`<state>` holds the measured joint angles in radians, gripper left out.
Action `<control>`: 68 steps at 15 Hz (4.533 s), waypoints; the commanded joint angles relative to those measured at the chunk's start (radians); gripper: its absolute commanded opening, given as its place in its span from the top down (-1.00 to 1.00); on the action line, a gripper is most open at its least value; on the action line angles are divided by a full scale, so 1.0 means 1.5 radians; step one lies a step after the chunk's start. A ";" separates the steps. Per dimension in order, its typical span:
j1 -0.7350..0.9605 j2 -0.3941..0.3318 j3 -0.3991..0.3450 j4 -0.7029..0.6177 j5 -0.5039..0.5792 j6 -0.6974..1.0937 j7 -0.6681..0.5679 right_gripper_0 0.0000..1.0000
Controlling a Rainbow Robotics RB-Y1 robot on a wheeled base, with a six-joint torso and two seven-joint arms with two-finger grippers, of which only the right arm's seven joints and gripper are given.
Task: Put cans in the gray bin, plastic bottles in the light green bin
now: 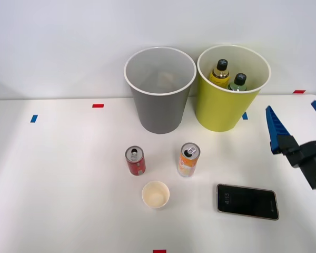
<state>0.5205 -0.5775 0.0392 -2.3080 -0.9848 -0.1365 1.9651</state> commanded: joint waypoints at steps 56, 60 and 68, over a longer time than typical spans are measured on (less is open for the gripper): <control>0.349 0.065 0.281 0.227 0.421 -0.356 0.011 -1.00; 0.349 0.065 0.281 0.227 0.421 -0.356 0.011 -1.00; 0.349 0.065 0.281 0.227 0.421 -0.356 0.011 -1.00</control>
<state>1.0447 -0.4802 0.4602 -1.9680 -0.3528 -0.6704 1.9820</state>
